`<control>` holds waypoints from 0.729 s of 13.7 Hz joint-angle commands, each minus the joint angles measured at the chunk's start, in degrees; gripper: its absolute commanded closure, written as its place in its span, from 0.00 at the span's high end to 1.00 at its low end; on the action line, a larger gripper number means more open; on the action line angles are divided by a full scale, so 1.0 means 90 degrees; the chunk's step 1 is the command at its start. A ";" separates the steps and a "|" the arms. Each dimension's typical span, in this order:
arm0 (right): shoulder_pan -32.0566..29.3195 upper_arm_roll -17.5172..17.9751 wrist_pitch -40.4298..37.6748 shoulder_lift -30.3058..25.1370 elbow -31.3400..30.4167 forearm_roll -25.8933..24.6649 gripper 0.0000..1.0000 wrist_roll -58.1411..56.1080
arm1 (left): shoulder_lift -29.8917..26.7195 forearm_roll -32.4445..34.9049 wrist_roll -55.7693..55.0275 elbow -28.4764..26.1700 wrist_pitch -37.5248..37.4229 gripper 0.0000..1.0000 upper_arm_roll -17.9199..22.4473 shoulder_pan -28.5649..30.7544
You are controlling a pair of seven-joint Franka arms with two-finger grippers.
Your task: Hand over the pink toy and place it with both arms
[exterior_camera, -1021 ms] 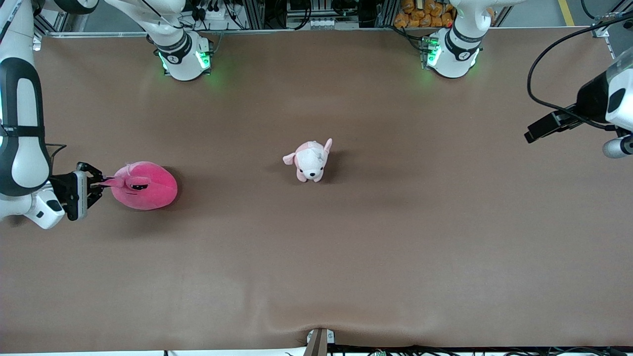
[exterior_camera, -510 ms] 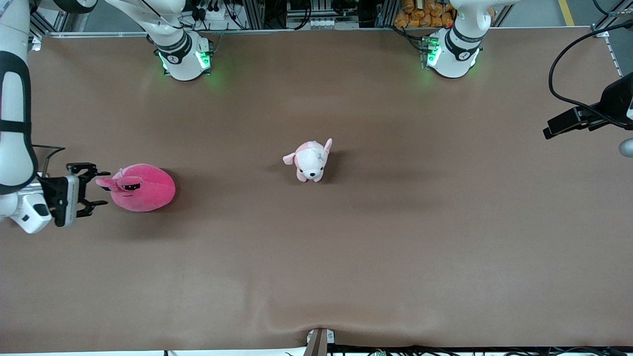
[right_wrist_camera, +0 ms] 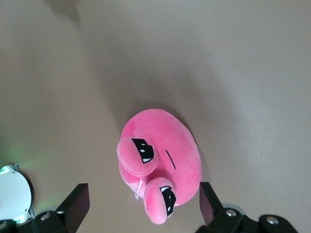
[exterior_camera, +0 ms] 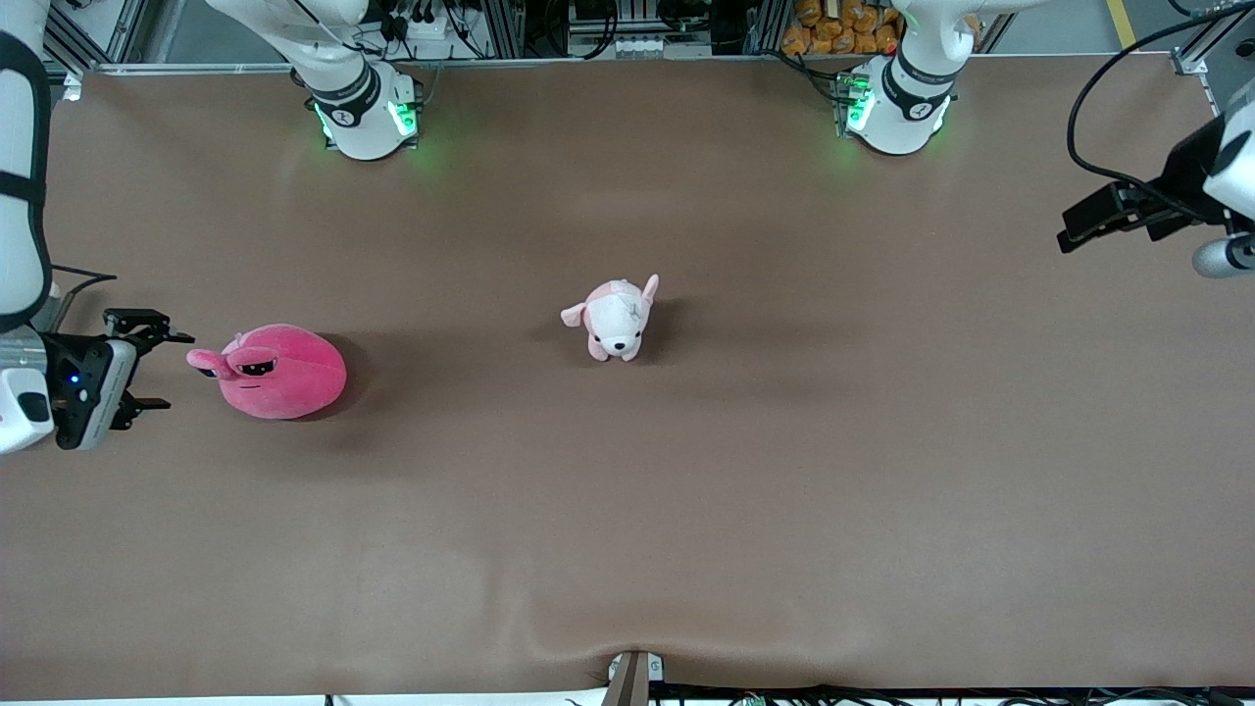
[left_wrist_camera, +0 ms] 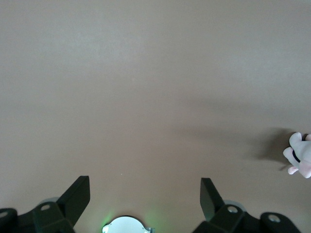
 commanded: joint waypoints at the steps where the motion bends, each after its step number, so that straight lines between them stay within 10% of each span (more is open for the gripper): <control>1: 0.0117 0.0036 0.0067 -0.0501 -0.0192 -0.0184 1.00 0.0841 | -0.0391 0.0084 0.0096 -0.0454 0.0184 1.00 0.0484 -0.0463; 10: 0.0525 -0.0421 -0.0245 -0.1577 -0.0290 -0.0496 1.00 0.4620 | -0.0371 0.0084 0.0067 -0.0415 0.0145 1.00 0.0524 -0.0444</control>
